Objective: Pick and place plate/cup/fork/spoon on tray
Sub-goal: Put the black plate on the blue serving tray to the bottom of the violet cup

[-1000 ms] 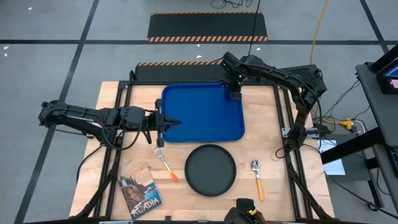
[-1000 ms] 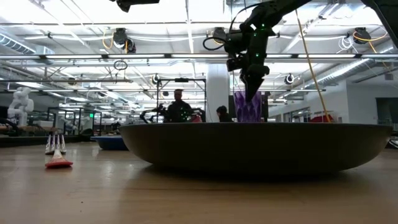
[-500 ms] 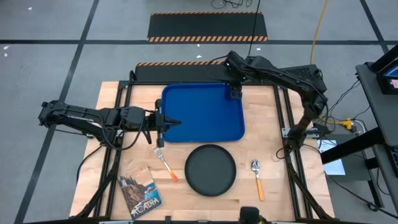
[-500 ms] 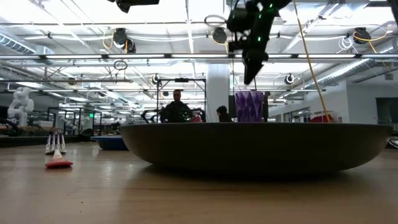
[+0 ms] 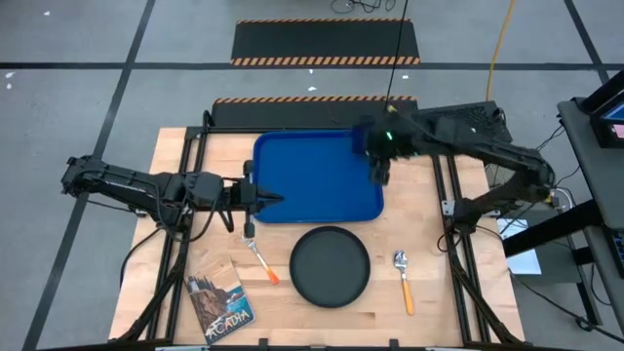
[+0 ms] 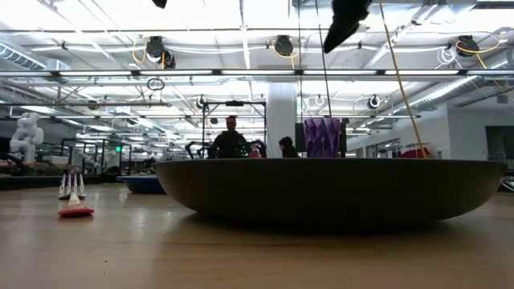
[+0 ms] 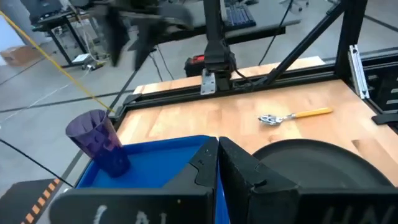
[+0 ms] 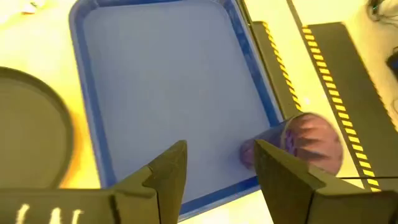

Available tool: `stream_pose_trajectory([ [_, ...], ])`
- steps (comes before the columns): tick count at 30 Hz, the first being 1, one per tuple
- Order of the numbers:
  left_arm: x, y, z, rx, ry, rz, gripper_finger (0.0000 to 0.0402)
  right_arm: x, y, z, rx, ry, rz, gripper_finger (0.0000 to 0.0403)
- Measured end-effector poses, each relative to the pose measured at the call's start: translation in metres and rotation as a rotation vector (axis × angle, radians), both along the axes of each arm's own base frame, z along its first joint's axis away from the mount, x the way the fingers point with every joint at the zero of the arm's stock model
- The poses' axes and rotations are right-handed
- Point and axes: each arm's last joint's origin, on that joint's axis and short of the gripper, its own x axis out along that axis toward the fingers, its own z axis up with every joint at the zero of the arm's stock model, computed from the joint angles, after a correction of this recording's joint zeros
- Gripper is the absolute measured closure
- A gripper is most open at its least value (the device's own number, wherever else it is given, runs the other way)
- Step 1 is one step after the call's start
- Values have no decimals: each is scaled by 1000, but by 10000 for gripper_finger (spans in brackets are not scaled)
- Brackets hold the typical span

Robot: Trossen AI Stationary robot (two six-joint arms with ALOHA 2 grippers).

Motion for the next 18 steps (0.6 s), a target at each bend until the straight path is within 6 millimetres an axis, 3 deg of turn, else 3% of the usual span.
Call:
stream_pose_trajectory([
  [8,-3,-18,2,5,-22,-30,382,-35,57,-51,27,-108,8,226],
  [13,-2,-24,4,-7,-51,-21,382,-45,77,-92,93,-184,42,226],
  [18,17,-35,9,-28,3,-27,382,-52,93,-126,145,-187,76,227],
])
